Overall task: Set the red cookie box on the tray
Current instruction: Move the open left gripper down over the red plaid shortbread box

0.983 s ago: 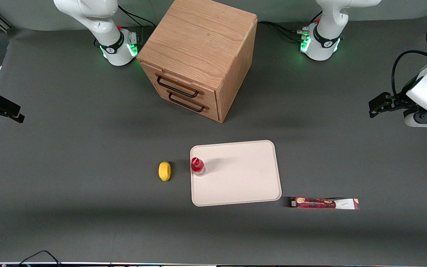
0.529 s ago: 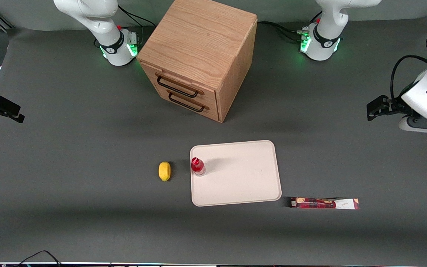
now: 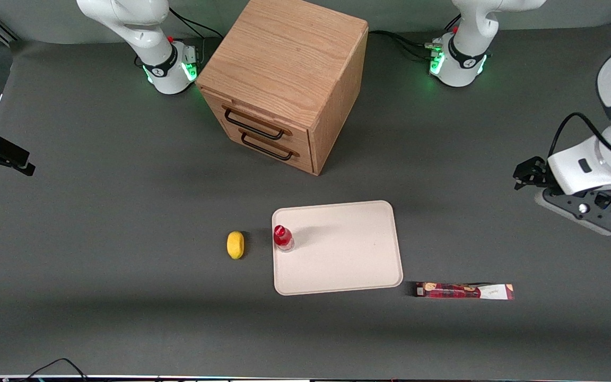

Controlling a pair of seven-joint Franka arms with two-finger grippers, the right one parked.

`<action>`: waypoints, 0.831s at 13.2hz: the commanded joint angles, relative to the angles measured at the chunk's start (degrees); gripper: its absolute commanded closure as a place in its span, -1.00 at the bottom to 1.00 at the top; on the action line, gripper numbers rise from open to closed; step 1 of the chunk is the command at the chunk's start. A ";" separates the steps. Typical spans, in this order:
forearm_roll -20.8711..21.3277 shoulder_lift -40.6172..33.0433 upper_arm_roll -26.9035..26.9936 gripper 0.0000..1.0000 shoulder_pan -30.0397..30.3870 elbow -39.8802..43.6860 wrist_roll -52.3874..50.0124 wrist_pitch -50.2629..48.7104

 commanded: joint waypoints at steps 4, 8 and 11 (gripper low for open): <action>0.09 7.43 0.36 -1.00 -0.38 4.25 24.17 8.72; -0.25 15.06 0.36 -1.00 -0.11 4.25 42.27 23.91; -0.17 19.21 0.36 -1.00 -0.46 4.25 43.01 25.53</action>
